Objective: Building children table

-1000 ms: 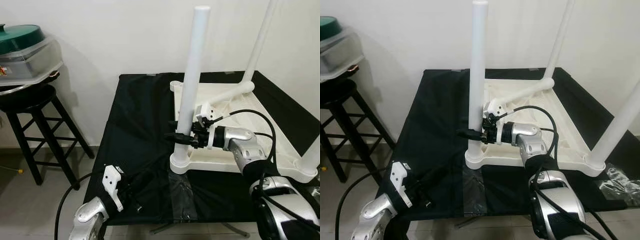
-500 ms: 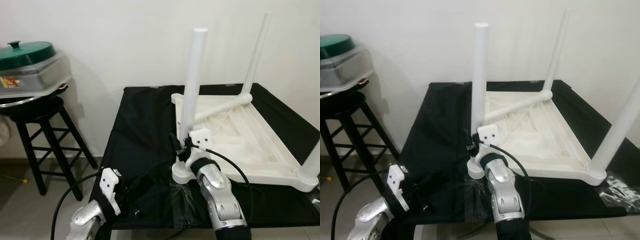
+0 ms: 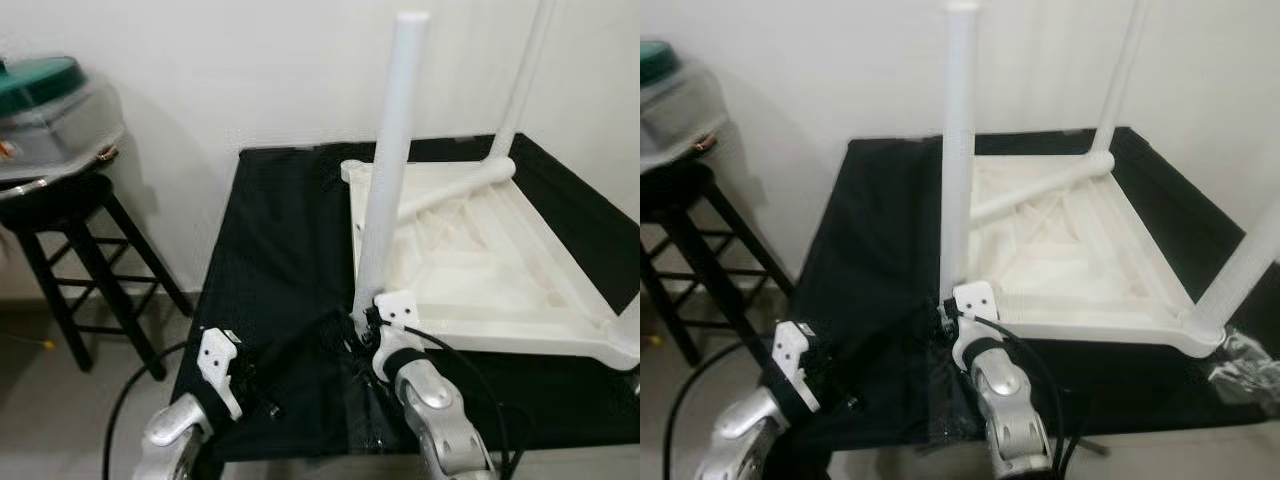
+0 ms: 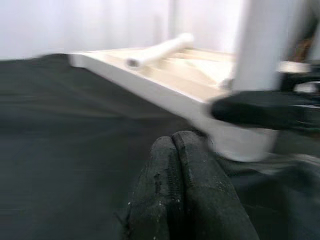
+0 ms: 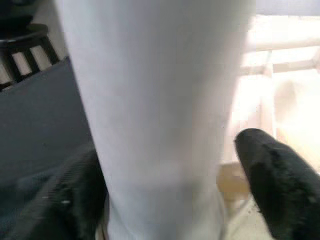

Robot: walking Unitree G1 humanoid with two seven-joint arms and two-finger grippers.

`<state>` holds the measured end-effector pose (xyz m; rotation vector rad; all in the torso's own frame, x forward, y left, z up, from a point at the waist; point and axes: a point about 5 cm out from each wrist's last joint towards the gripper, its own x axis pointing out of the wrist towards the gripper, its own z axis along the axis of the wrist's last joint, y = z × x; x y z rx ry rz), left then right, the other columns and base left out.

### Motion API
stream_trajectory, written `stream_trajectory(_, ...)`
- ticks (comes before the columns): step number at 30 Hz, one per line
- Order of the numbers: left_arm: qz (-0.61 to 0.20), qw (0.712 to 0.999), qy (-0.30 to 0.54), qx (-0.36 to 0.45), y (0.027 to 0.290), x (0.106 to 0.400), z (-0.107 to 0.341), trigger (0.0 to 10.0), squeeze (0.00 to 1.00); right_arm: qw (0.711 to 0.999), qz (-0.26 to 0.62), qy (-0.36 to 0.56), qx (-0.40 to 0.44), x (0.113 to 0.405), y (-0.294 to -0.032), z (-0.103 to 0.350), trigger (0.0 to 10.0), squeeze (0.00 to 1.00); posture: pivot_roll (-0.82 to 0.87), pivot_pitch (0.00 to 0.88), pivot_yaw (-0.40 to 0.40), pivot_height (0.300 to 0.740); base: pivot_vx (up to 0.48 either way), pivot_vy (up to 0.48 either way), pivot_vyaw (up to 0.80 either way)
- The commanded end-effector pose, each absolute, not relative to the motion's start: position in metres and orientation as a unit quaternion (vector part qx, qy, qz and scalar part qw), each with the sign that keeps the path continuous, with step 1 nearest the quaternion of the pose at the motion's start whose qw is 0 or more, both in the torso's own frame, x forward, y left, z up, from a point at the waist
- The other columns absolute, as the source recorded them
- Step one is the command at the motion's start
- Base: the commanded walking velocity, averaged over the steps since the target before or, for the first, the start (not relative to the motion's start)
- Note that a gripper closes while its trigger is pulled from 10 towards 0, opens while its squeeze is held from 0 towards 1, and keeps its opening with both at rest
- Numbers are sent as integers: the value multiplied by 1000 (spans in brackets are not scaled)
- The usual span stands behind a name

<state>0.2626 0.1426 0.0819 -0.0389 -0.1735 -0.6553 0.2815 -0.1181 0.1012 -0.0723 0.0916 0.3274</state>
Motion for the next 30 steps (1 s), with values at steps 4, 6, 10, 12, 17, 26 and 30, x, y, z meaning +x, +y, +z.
stream_trajectory(4,-279,956,-86,5,150,258,81,10000,0,974,217,27,-52,271,-117,105,10000,1000,21,0,27,740,0,0,0)
stream_trajectory(6,-249,964,-88,25,154,252,82,10000,0,961,260,33,-84,256,-117,99,10000,31,12,0,25,740,0,0,0)
stream_trajectory(10,-197,976,-85,36,166,253,83,10000,0,957,271,34,-100,249,-118,96,10000,0,8,0,25,740,0,0,0)
stream_trajectory(12,-169,982,-81,36,173,254,84,10000,0,958,266,32,-101,248,-118,96,10000,0,7,0,26,740,0,0,0)
stream_trajectory(17,-77,996,-18,-42,192,268,80,10000,0,963,249,20,-96,251,-122,100,10000,0,3,0,23,740,0,0,0)
stream_trajectory(26,-53,998,32,-24,181,269,71,10000,0,982,178,10,-67,256,-143,108,10000,0,-24,0,37,740,0,0,0)
stream_trajectory(30,-57,998,32,-14,177,270,72,10000,0,983,171,10,-63,256,-145,108,10000,0,-24,0,37,740,0,0,0)
